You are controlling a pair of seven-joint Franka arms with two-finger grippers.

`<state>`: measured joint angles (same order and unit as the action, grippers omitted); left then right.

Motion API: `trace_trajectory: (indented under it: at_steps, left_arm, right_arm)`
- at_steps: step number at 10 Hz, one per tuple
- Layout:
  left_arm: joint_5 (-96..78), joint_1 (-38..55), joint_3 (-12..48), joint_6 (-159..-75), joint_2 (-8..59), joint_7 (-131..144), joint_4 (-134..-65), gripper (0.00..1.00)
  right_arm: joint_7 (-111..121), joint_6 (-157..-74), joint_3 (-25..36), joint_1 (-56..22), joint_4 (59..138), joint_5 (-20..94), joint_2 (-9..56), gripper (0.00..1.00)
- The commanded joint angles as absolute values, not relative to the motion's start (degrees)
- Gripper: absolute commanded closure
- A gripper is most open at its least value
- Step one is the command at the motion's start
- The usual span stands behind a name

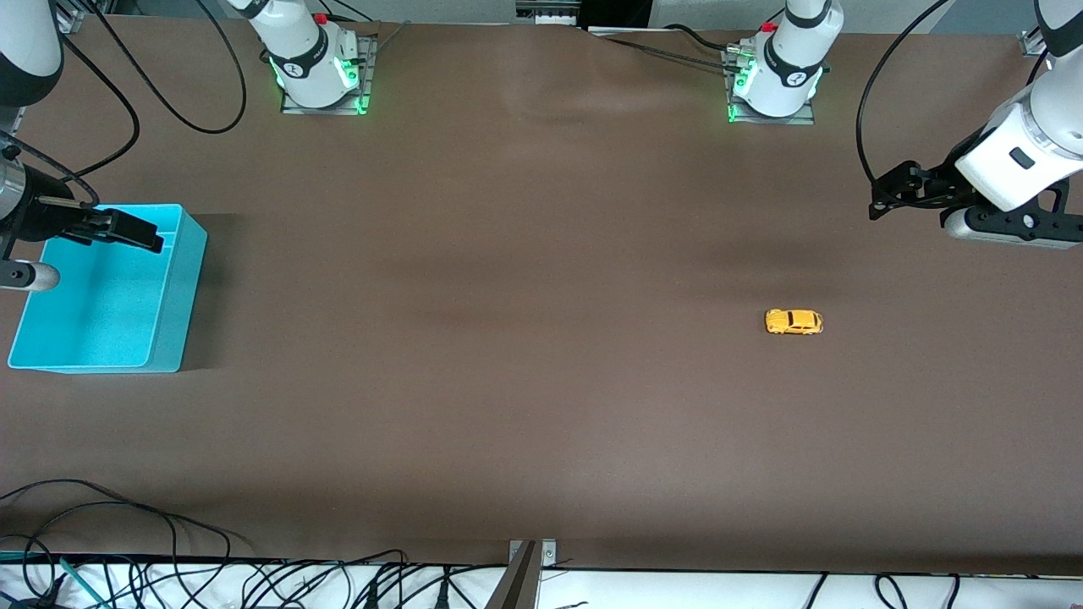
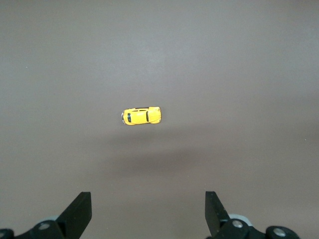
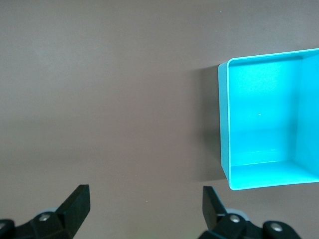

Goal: Wind up and store yellow beetle car

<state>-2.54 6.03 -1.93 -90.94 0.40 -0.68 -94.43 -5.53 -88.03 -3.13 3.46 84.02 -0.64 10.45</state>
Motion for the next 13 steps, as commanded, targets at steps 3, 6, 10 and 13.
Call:
trace_trajectory:
  at_steps: [3,6,10,13]
  left_arm:
    - [-1.58,6.5,-1.93,-90.44,-0.35,0.18,-94.66,0.0]
    - [-1.58,6.5,-1.93,-90.44,-0.26,0.0,-94.4,0.0]
    - [-1.58,6.59,-2.02,-90.44,-0.18,0.0,-94.13,0.0]
    - [-1.58,6.59,-1.41,-90.44,0.44,0.09,-93.43,0.0]
  right_arm:
    - [-5.54,-87.98,-2.99,3.52,83.85,-0.97,10.11,0.0]
    - [-5.45,-87.98,-2.99,3.6,83.76,-0.88,10.11,0.0]
    - [-5.62,-87.98,-2.99,3.6,83.76,-0.88,10.11,0.0]
    - [-5.45,-88.07,-2.99,3.6,83.76,-0.88,10.11,0.0]
